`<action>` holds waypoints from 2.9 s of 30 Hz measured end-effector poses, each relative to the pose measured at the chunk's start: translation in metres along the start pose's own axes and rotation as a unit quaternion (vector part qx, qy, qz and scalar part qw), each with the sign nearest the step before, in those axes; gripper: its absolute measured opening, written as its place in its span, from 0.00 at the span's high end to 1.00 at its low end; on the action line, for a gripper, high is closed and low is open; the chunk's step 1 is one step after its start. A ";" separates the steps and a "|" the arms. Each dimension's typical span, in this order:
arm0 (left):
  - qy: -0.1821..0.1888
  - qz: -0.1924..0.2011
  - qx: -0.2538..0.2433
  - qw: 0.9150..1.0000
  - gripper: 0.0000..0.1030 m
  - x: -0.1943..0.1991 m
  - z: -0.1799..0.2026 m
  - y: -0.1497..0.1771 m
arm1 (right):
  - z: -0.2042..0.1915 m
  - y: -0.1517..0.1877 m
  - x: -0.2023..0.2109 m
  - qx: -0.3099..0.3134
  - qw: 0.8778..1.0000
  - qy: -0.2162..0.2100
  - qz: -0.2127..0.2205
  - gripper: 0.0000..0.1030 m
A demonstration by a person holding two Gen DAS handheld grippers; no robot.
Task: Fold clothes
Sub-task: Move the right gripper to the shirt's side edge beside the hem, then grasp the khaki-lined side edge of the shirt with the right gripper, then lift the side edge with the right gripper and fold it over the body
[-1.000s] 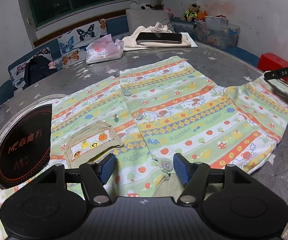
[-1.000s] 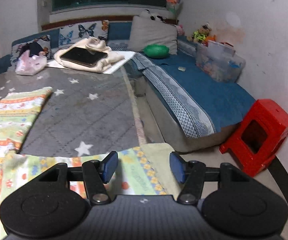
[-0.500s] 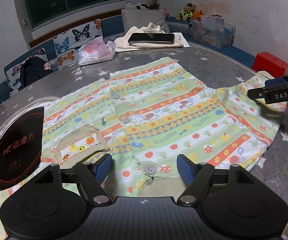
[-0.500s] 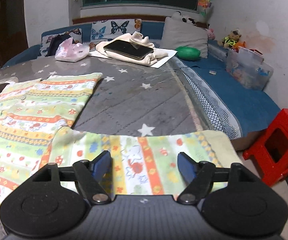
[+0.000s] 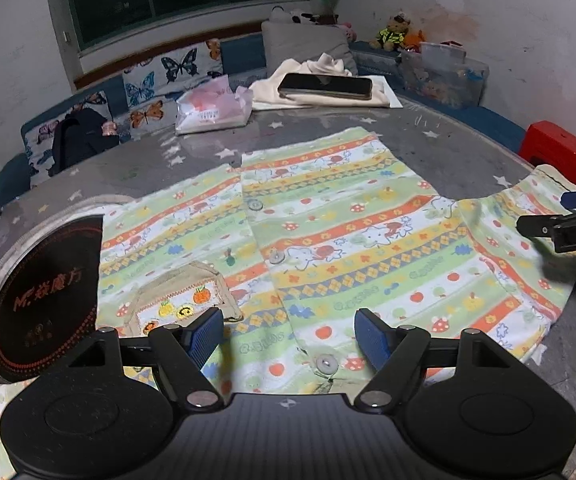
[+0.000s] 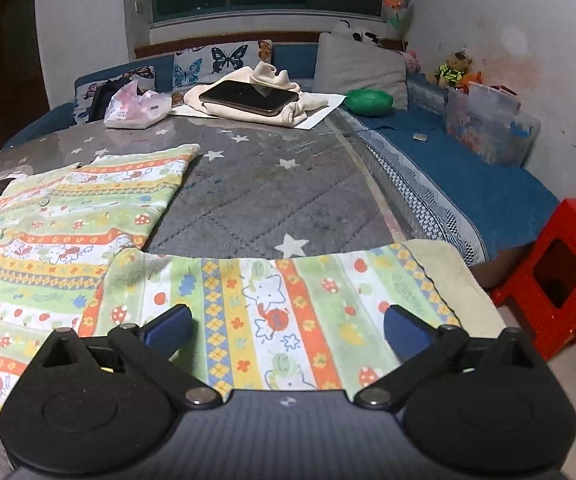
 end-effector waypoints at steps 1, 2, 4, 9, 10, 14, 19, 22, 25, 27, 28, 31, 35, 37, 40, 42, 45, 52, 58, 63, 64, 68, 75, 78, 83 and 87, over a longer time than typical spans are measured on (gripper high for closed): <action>0.000 -0.002 -0.002 1.000 0.27 -0.001 0.001 0.001 | 0.000 0.000 0.000 -0.001 1.000 0.001 0.002 0.00; 0.000 -0.003 -0.003 1.000 0.27 -0.002 0.002 0.001 | 0.000 0.001 0.000 -0.002 1.000 0.001 0.004 0.00; 0.000 -0.005 -0.005 1.000 0.25 -0.003 0.004 0.001 | 0.000 0.002 0.001 -0.004 1.000 0.003 0.009 0.00; 0.006 -0.004 -0.015 1.000 0.20 -0.002 0.015 -0.002 | -0.001 0.000 -0.001 -0.001 1.000 -0.005 -0.001 0.00; 0.008 -0.003 -0.017 1.000 0.20 -0.002 0.018 -0.003 | -0.001 0.000 -0.001 0.003 1.000 -0.009 -0.002 0.00; 0.013 -0.001 -0.024 1.000 0.16 -0.001 0.027 -0.006 | -0.002 0.000 0.001 0.006 1.000 -0.017 0.003 0.00; 0.017 0.003 -0.031 0.999 0.12 0.000 0.037 -0.010 | 0.012 -0.004 0.016 -0.022 0.999 0.002 0.027 0.00; 0.018 0.003 -0.034 0.999 0.11 -0.001 0.042 -0.011 | 0.028 -0.008 0.027 -0.029 0.998 0.031 0.043 0.00; 0.019 0.002 -0.034 0.999 0.09 -0.003 0.044 -0.013 | 0.045 -0.010 0.036 -0.041 0.996 0.053 0.052 0.00; 0.020 0.000 -0.033 0.999 0.08 -0.004 0.045 -0.013 | 0.057 -0.009 0.040 -0.054 0.995 0.065 0.051 0.00; 0.020 0.000 -0.033 0.999 0.08 -0.004 0.045 -0.013 | 0.064 -0.008 0.041 -0.060 0.994 0.071 0.050 0.01; 0.019 -0.001 -0.035 0.999 0.06 -0.004 0.047 -0.013 | 0.077 -0.004 0.045 -0.084 0.992 0.074 0.049 0.04; 0.019 -0.001 -0.037 0.999 0.05 -0.005 0.048 -0.012 | 0.086 0.003 0.044 -0.105 0.991 0.068 0.045 0.10; 0.019 -0.002 -0.038 0.999 0.05 -0.005 0.049 -0.012 | 0.090 0.006 0.044 -0.115 0.990 0.064 0.043 0.10; 0.018 -0.004 -0.037 0.999 0.04 -0.005 0.050 -0.013 | 0.095 0.009 0.042 -0.129 0.989 0.060 0.040 0.13; 0.018 -0.005 -0.039 0.999 0.03 -0.005 0.051 -0.012 | 0.098 0.010 0.039 -0.140 0.988 0.057 0.038 0.15; 0.018 -0.006 -0.040 0.999 0.02 -0.006 0.052 -0.011 | 0.103 0.012 0.036 -0.156 0.986 0.052 0.035 0.20; 0.016 -0.009 -0.041 0.999 0.01 -0.006 0.052 -0.011 | 0.118 0.017 0.030 -0.199 0.979 0.038 0.027 0.30; 0.016 -0.011 -0.043 0.999 0.01 -0.008 0.054 -0.011 | 0.125 0.019 0.029 -0.229 0.973 0.019 0.026 0.41; 0.016 -0.012 -0.045 0.999 0.00 -0.008 0.056 -0.010 | 0.125 0.018 0.032 -0.230 0.973 0.016 0.033 0.56; 0.016 -0.013 -0.045 0.999 0.00 -0.008 0.056 -0.010 | 0.125 0.017 0.033 -0.232 0.972 0.016 0.036 0.61; 0.014 -0.016 -0.045 0.999 0.00 -0.009 0.056 -0.009 | 0.121 0.013 0.037 -0.223 0.974 0.012 0.044 0.77; 0.012 -0.018 -0.046 0.999 0.00 -0.009 0.056 -0.009 | 0.112 0.002 0.045 -0.207 0.976 0.007 0.059 0.87; 0.012 -0.019 -0.045 0.999 0.00 -0.009 0.055 -0.009 | 0.105 -0.004 0.049 -0.204 0.977 -0.002 0.066 0.89; 0.011 -0.020 -0.042 0.999 0.00 -0.010 0.053 -0.009 | 0.092 -0.015 0.056 -0.199 0.977 -0.019 0.078 0.90; 0.011 -0.018 -0.041 0.999 0.00 -0.008 0.052 -0.009 | 0.074 -0.024 0.061 -0.197 0.976 -0.042 0.086 0.90</action>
Point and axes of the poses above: each gripper's, at about its wrist camera, not at the fingertips, and x roughly against the way its jaws point, z to its right, y to its underside, the point moved 10 cm from there along -x, roughly the way its jaws point, and after that the axes turned 8 degrees about -y, right-handed, at the moved point
